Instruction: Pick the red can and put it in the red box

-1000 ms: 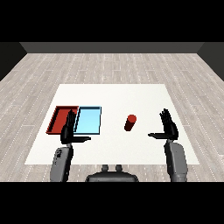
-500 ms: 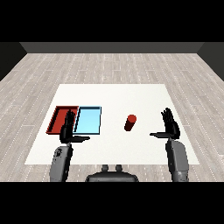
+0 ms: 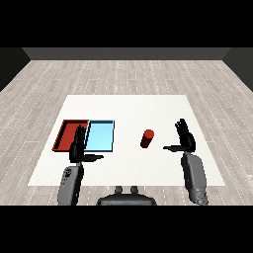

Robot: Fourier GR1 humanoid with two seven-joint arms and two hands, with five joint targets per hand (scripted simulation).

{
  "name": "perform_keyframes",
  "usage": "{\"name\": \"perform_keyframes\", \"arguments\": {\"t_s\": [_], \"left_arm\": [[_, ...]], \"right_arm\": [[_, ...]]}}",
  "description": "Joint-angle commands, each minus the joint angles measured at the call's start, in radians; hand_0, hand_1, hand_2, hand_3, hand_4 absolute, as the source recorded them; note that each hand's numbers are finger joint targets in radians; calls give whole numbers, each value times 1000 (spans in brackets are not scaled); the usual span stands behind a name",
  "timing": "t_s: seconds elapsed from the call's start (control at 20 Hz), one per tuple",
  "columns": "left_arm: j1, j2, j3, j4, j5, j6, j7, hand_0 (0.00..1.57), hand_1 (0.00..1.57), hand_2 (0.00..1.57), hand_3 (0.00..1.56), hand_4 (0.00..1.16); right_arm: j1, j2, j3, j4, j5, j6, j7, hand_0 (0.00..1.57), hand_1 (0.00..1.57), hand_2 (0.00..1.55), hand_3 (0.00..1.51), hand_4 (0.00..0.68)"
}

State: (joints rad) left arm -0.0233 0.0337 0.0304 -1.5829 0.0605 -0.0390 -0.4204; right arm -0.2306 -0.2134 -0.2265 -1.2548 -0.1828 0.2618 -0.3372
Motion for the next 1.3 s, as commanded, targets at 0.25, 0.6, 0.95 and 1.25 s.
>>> {"name": "perform_keyframes", "arguments": {"t_s": [0.25, 0.6, 0.95, 1.25], "left_arm": [[56, -9, -7, -29, 31, -32, -17, 0, 0, 0, 0, 0], [-26, 56, 72, 64, 56, -65, -37, 0, 0, 0, 0, 0], [-26, 6, 25, -26, 42, -11, 40, 0, 0, 0, 0, 0], [-19, -14, 23, 22, 39, 1, -23, 0, 0, 0, 0, 0]], "right_arm": [[-113, 43, 26, 210, 30, -27, -39, 0, 0, 0, 0, 0], [-175, 104, 67, 319, 53, -54, -70, 0, 0, 0, 0, 0], [-159, 124, 76, 355, 23, -28, -98, 0, 0, 0, 0, 0], [-151, 122, 78, 429, 21, -1, -133, 0, 0, 0, 0, 0]]}}
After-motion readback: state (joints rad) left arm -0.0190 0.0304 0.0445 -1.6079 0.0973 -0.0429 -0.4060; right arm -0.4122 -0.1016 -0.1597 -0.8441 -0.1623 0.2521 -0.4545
